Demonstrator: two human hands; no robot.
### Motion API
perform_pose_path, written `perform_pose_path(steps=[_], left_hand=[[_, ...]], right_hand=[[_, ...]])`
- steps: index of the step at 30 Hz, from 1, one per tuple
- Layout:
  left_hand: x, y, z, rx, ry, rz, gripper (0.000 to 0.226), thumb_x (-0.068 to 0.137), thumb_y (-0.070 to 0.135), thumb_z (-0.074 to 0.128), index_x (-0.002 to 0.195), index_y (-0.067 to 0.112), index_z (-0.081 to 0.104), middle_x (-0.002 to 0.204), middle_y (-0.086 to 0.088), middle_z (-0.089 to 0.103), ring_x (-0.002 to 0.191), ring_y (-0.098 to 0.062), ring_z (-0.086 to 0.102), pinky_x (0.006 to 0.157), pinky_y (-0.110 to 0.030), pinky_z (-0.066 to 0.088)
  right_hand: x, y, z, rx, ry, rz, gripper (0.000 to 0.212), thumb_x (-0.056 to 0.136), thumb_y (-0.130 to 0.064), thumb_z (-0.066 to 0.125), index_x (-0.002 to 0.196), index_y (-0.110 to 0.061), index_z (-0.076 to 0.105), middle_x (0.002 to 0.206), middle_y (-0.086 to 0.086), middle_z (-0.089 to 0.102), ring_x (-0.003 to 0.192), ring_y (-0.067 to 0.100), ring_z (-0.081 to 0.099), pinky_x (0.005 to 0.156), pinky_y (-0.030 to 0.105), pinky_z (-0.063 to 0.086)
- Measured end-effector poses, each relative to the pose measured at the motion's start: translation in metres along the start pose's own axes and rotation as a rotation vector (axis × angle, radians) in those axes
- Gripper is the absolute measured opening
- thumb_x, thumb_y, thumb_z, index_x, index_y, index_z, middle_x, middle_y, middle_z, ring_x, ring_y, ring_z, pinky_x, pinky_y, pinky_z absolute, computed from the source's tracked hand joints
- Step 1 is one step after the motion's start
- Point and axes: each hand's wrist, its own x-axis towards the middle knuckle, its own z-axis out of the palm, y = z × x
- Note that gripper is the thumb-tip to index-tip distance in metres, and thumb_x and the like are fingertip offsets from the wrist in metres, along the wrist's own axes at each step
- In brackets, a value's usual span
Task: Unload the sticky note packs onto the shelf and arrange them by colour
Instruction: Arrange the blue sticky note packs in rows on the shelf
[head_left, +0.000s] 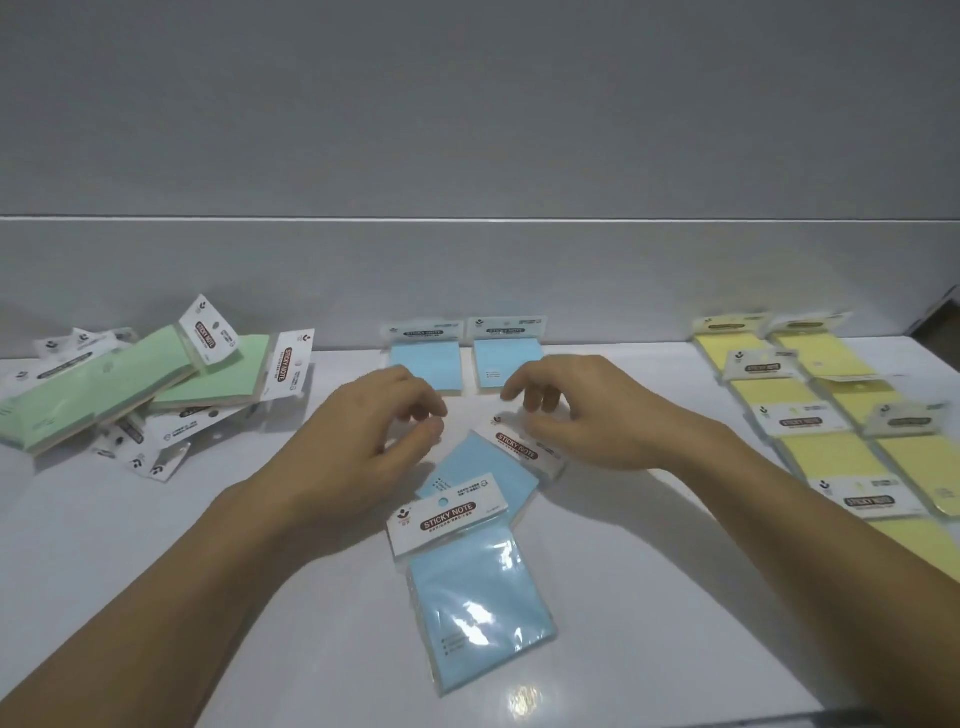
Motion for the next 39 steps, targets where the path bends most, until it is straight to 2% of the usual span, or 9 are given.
perform_pose_path(steps=[4, 8, 12, 16, 20, 23, 28, 32, 39], left_hand=[[-0.006, -0.001, -0.002, 0.009, -0.138, -0.005, 0.041, 0.09, 0.068, 0.043, 0.119, 0.042, 0.058, 0.104, 0.028, 0.059, 0.101, 0.001, 0.056, 0.079, -0.02, 0.047], [-0.007, 0.005, 0.005, 0.034, -0.245, 0.031, 0.05, 0.098, 0.053, 0.035, 0.147, 0.044, 0.043, 0.142, 0.022, 0.044, 0.132, 0.0, 0.038, 0.108, -0.03, 0.038], [-0.006, 0.01, 0.004, 0.093, -0.361, 0.079, 0.051, 0.096, 0.032, 0.031, 0.141, 0.044, 0.052, 0.146, 0.015, 0.043, 0.135, -0.009, 0.036, 0.109, -0.046, 0.036], [-0.006, 0.011, -0.001, 0.101, -0.312, 0.021, 0.048, 0.094, 0.033, 0.034, 0.132, 0.035, 0.062, 0.141, 0.012, 0.05, 0.131, -0.008, 0.039, 0.11, -0.037, 0.038], [-0.008, 0.004, -0.009, 0.15, -0.262, 0.004, 0.042, 0.089, 0.057, 0.04, 0.111, 0.032, 0.066, 0.126, 0.009, 0.063, 0.116, -0.014, 0.053, 0.098, -0.036, 0.046], [-0.011, 0.002, -0.013, 0.17, -0.287, -0.024, 0.054, 0.072, 0.078, 0.048, 0.108, 0.038, 0.056, 0.123, 0.016, 0.059, 0.109, -0.009, 0.05, 0.092, -0.036, 0.047], [-0.012, 0.001, -0.014, 0.139, -0.268, -0.014, 0.065, 0.067, 0.076, 0.058, 0.124, 0.045, 0.051, 0.117, 0.027, 0.054, 0.098, 0.004, 0.046, 0.08, -0.02, 0.042], [-0.012, -0.003, -0.018, 0.095, -0.269, -0.041, 0.066, 0.067, 0.07, 0.066, 0.126, 0.044, 0.052, 0.114, 0.025, 0.053, 0.101, 0.006, 0.051, 0.083, -0.025, 0.047], [-0.017, -0.01, -0.024, 0.177, -0.318, -0.114, 0.084, 0.065, 0.089, 0.049, 0.139, 0.058, 0.024, 0.116, 0.026, 0.042, 0.101, 0.007, 0.047, 0.076, -0.025, 0.041]], right_hand=[[-0.026, -0.008, -0.003, 0.111, -0.07, 0.015, 0.008, 0.093, -0.033, 0.065, 0.099, -0.032, 0.069, 0.078, -0.006, 0.067, 0.073, 0.011, 0.059, 0.062, 0.018, 0.044], [-0.051, -0.029, -0.008, -0.022, -0.201, -0.058, 0.039, 0.083, -0.071, 0.055, 0.109, -0.043, 0.059, 0.09, -0.022, 0.061, 0.085, 0.003, 0.058, 0.068, 0.023, 0.048], [-0.072, -0.058, 0.016, -0.04, -0.182, -0.132, 0.049, 0.08, -0.081, 0.053, 0.114, -0.046, 0.049, 0.104, -0.025, 0.051, 0.096, 0.001, 0.05, 0.078, 0.023, 0.047], [-0.076, -0.064, 0.041, -0.09, -0.033, 0.026, 0.055, 0.072, -0.082, 0.061, 0.102, -0.043, 0.036, 0.104, -0.021, 0.053, 0.088, 0.003, 0.051, 0.066, 0.022, 0.044], [-0.078, -0.054, 0.038, 0.034, -0.058, 0.053, 0.055, 0.076, -0.067, 0.068, 0.117, -0.046, 0.038, 0.112, -0.021, 0.055, 0.094, 0.002, 0.053, 0.074, 0.027, 0.047], [-0.079, -0.045, 0.031, 0.132, -0.061, 0.085, 0.043, 0.078, -0.051, 0.077, 0.11, -0.042, 0.05, 0.101, -0.021, 0.054, 0.091, -0.004, 0.051, 0.07, 0.015, 0.04], [-0.07, -0.029, 0.018, 0.318, 0.094, 0.137, 0.028, 0.077, -0.025, 0.087, 0.092, -0.032, 0.064, 0.09, -0.025, 0.064, 0.072, 0.005, 0.06, 0.062, 0.015, 0.046], [-0.049, -0.011, 0.008, 0.339, 0.274, 0.223, 0.023, 0.075, -0.022, 0.087, 0.082, -0.03, 0.067, 0.093, -0.012, 0.069, 0.075, 0.013, 0.066, 0.067, 0.035, 0.055], [-0.005, 0.009, 0.013, 0.264, 0.358, 0.311, 0.019, 0.079, -0.025, 0.085, 0.084, -0.029, 0.067, 0.09, -0.02, 0.067, 0.075, 0.002, 0.064, 0.054, 0.007, 0.04]])
